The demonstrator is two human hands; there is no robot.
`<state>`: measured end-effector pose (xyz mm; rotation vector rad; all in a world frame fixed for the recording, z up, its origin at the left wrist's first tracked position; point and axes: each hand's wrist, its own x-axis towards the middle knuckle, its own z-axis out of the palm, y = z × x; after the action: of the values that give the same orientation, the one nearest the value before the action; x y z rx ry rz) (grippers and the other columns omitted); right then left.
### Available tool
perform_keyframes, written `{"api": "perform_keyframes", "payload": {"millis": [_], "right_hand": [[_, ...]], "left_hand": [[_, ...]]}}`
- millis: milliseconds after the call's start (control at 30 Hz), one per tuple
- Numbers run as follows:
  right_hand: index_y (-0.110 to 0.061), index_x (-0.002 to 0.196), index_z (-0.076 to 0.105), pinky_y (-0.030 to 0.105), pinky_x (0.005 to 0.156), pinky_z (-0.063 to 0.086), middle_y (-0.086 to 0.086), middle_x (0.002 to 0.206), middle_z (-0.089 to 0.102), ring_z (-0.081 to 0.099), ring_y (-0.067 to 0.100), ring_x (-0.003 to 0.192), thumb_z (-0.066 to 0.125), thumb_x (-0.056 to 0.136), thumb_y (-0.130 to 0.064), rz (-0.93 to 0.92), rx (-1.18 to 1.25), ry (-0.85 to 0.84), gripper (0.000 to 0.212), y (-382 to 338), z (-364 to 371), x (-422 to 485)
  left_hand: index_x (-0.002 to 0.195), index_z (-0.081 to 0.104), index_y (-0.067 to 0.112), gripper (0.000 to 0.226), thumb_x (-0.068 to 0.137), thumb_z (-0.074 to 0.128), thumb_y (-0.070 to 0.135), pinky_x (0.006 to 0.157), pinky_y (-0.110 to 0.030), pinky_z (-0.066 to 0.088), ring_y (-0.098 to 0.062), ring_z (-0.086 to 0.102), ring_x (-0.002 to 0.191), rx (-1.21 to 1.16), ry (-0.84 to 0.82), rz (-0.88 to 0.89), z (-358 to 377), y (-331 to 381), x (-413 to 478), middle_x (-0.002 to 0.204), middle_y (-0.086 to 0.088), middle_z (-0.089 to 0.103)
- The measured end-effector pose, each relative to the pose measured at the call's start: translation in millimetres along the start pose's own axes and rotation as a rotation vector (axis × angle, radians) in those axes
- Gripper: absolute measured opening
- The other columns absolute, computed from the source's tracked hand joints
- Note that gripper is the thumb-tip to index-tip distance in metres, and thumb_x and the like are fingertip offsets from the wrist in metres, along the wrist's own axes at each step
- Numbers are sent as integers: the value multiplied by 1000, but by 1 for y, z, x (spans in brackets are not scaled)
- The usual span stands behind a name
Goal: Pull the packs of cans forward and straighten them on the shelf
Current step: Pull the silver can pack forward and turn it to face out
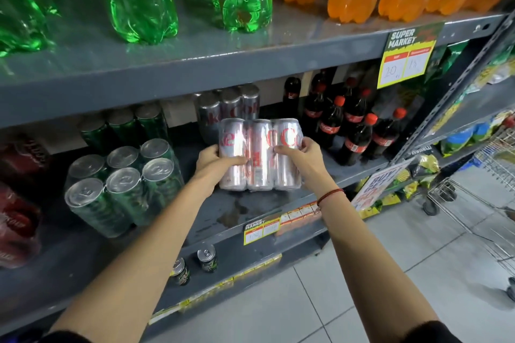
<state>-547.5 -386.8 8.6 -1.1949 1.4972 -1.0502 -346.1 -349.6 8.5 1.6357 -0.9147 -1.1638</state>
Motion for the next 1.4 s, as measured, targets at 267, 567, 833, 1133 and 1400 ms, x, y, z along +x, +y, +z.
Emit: {"api": "perform_keyframes", "payload": {"millis": [267, 567, 833, 1133, 1400], "right_hand": [[-13, 116, 55, 26, 85, 52, 8, 117, 61, 63, 18, 101, 87, 60, -18, -218, -69, -58, 64, 26, 3, -5], [-13, 111, 58, 25, 85, 50, 6, 111, 63, 61, 14, 97, 77, 71, -35, -173, 163, -90, 49, 18, -10, -6], [-16, 121, 61, 40, 111, 39, 6, 125, 65, 61, 19, 117, 43, 82, -71, 2, 150, -309, 70, -26, 0, 46], [-19, 108, 62, 30, 94, 44, -1, 105, 66, 59, 13, 98, 50, 89, -58, -86, 93, -145, 45, -4, -4, 24], [-8, 104, 62, 15, 82, 47, 11, 104, 63, 58, 8, 91, 68, 84, -38, -242, 182, 17, 37, 36, 7, -48]], "left_hand": [[124, 47, 12, 81, 54, 89, 10, 89, -32, 47, -15, 58, 98, 113, 170, 240, 3, -29, -16, 109, 1, 60], [129, 42, 19, 79, 63, 84, 31, 97, -48, 49, -22, 56, 113, 242, 255, 320, 0, -57, -25, 130, -9, 51], [150, 1, 15, 77, 93, 52, 26, 114, -18, 14, -14, 9, 146, 216, 228, 399, 65, -72, -83, 161, -5, -4], [150, 5, 21, 56, 101, 31, 32, 119, -33, 2, -15, 6, 147, 74, 96, 234, 37, -54, -34, 161, 0, 1], [132, 51, 18, 61, 91, 32, 59, 112, -35, 33, -16, 47, 127, -195, -193, 52, 19, -22, 22, 138, 0, 52]]}}
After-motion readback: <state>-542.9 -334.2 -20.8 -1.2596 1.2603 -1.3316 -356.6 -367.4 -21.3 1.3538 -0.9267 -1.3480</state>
